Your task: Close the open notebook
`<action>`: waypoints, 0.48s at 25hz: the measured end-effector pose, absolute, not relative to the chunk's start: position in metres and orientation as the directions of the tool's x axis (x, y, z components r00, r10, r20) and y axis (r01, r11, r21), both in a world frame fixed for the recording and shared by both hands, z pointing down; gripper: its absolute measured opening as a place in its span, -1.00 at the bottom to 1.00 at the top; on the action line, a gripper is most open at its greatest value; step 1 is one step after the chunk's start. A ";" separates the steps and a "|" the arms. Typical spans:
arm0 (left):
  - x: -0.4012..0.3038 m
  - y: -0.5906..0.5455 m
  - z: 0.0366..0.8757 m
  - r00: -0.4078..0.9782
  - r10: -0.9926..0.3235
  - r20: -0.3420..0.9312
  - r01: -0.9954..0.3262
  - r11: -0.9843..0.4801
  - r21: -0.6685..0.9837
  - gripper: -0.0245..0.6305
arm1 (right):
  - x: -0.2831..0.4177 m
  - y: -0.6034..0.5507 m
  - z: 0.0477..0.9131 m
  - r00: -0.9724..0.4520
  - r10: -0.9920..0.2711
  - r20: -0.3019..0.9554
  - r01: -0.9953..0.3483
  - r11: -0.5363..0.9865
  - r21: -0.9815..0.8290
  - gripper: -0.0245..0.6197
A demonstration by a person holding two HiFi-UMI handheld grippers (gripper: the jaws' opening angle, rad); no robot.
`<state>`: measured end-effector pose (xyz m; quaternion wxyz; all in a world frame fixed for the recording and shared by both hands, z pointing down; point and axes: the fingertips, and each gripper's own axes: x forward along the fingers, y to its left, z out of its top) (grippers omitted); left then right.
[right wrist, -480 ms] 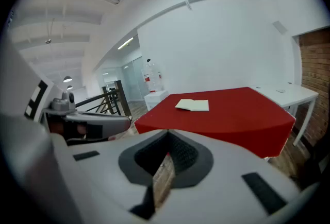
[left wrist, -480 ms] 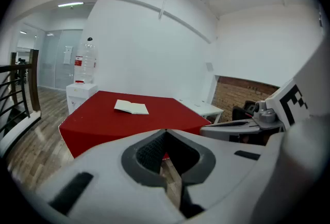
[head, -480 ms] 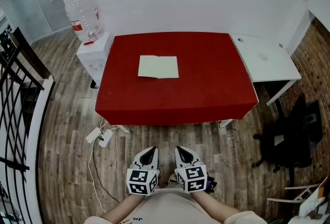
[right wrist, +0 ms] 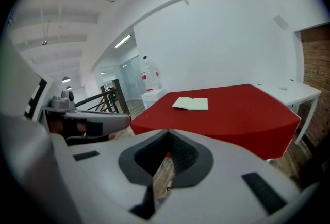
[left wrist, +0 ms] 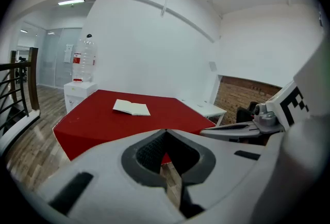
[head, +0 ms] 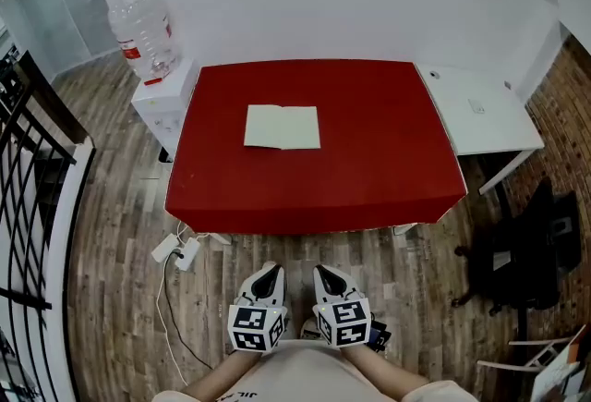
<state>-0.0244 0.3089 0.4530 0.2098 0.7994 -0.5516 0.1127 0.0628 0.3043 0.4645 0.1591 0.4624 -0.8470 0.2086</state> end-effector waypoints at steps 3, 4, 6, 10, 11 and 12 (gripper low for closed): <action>-0.034 0.275 0.459 0.380 -0.826 0.416 -0.924 -0.318 0.214 -0.91 | 0.055 0.273 0.470 -0.508 -0.722 0.469 -0.858 0.471 -0.205 -0.91; -0.038 0.262 0.461 0.385 -0.823 0.418 -0.922 -0.321 0.217 -0.91 | 0.051 0.261 0.472 -0.503 -0.724 0.472 -0.861 0.465 -0.204 -0.91; -0.047 0.234 0.462 0.395 -0.817 0.420 -0.918 -0.331 0.220 -0.91 | 0.042 0.235 0.474 -0.492 -0.730 0.474 -0.868 0.452 -0.204 -0.91; -0.067 0.177 0.456 0.415 -0.814 0.407 -0.909 -0.360 0.209 -0.91 | 0.021 0.181 0.475 -0.472 -0.740 0.478 -0.880 0.424 -0.213 -0.91; -0.074 0.163 0.454 0.418 -0.813 0.405 -0.908 -0.363 0.207 -0.91 | 0.016 0.168 0.474 -0.466 -0.745 0.478 -0.884 0.418 -0.210 -0.91; -0.082 0.149 0.453 0.418 -0.813 0.404 -0.908 -0.364 0.208 -0.91 | 0.012 0.155 0.472 -0.457 -0.750 0.478 -0.888 0.411 -0.205 -0.91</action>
